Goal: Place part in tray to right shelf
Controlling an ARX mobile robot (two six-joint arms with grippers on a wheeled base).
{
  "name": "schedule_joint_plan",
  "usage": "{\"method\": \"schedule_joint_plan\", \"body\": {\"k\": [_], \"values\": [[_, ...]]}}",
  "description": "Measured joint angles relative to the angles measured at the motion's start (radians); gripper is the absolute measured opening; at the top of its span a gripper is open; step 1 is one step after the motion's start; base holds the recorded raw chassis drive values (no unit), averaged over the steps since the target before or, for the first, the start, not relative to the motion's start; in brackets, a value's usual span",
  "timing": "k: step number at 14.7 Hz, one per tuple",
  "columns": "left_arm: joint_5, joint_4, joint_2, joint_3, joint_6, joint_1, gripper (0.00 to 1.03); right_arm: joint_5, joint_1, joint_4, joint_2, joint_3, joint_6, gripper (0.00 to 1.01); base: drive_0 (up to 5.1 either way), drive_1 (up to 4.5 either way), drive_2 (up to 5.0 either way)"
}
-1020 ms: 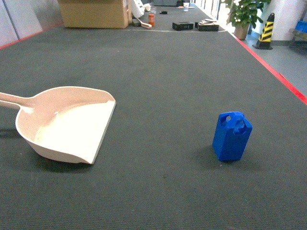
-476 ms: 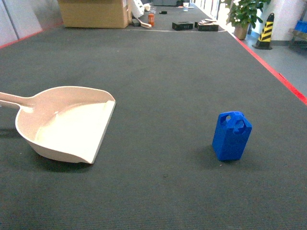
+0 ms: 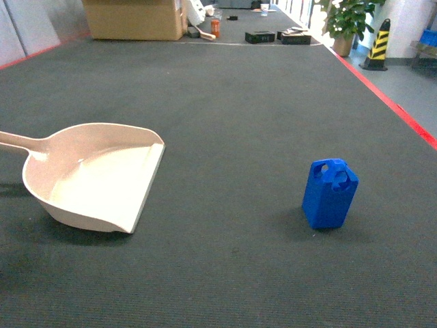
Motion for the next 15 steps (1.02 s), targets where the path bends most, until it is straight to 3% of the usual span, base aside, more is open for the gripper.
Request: {"method": "schedule_joint_plan", "body": {"k": [10,11,13,15], "values": [[0.003,-0.002,0.000,0.000,0.000,-0.002,0.98,0.000,0.000,0.000,0.000,0.000,0.000,0.98,0.0,0.00,0.0],[0.012,0.005,0.003,0.001,-0.014,-0.002,0.98,0.000,0.000,0.000,0.000,0.000,0.000,0.98,0.0,0.00,0.0],[0.017,0.044,0.147,0.131,-0.087,-0.011,0.98,0.000,0.000,0.000,0.000,0.000,0.000,0.98,0.0,0.00,0.0],[-0.007,0.068,0.257,0.270,-0.095,0.012,0.98,0.000,0.000,0.000,0.000,0.000,0.000,0.98,0.0,0.00,0.0]]}}
